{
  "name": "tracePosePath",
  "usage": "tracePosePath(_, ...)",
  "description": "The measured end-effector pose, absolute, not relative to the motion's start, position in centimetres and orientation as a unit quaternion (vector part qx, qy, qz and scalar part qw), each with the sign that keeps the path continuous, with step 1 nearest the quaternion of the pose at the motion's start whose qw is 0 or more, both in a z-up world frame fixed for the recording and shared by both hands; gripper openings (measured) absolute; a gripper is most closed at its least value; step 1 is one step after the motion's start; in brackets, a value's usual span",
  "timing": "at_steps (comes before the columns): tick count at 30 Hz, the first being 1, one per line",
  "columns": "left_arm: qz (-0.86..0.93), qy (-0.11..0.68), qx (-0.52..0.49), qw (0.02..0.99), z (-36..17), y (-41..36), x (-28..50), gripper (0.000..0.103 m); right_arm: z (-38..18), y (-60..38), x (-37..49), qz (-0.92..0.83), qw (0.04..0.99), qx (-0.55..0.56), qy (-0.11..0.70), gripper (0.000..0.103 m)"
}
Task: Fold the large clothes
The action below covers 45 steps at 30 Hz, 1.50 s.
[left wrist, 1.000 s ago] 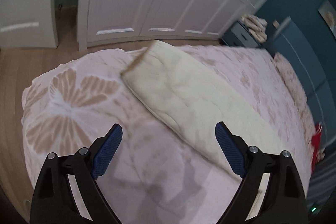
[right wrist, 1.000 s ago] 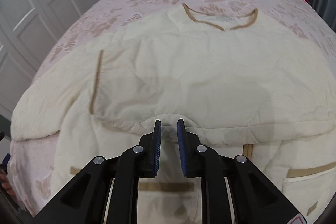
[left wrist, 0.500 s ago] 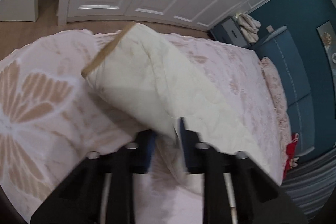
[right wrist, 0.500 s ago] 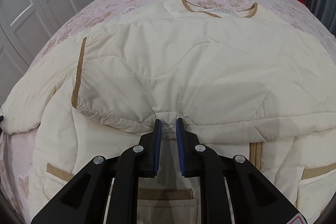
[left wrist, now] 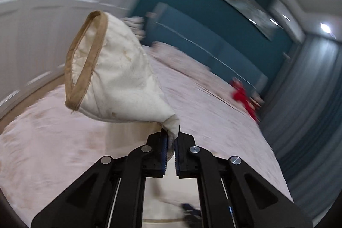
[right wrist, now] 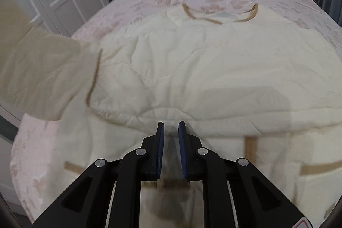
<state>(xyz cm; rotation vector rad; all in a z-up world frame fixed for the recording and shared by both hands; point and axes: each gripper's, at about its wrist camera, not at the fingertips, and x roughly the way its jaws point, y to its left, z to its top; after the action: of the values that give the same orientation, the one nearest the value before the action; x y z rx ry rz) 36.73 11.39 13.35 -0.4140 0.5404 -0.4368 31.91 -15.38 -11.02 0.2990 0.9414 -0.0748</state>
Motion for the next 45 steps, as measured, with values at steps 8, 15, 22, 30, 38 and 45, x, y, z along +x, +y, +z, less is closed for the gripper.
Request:
tracePosePath(8, -0.335, 0.328, -0.103, 0.877, 11.4, -10.5, 36.1, 0.004, -6.0, -24.4, 21.7, -0.077, 0.893, 0.149, 0.418, 0.014)
tracePosePath(15, -0.341, 0.436, -0.047, 0.832, 0.2, -22.2, 33.4, 0.006, -6.4, -32.8, 15.2, -0.141, 0.876, 0.166, 0.430, 0.015)
tracePosePath(22, -0.330, 0.497, -0.111, 0.794, -6.8, -21.2, 32.4, 0.046, -5.6, -35.5, 13.4, -0.152, 0.881, 0.180, 0.411, 0.058)
tracePosePath(30, -0.237, 0.406, -0.318, 0.823, -4.1, -2.4, 33.6, 0.088, -4.5, -37.9, 18.2, -0.123, 0.888, 0.236, 0.375, 0.065)
tracePosePath(38, -0.111, 0.452, -0.449, 0.763, -12.4, 9.0, 38.9, 0.069, -7.7, -39.9, 24.5, -0.127, 0.855, 0.312, 0.396, 0.065)
tracePosePath(45, -0.118, 0.452, -0.459, 0.756, -12.3, 8.6, 41.2, 0.007, -4.6, -38.5, 28.5, -0.095, 0.879, 0.265, 0.385, 0.003)
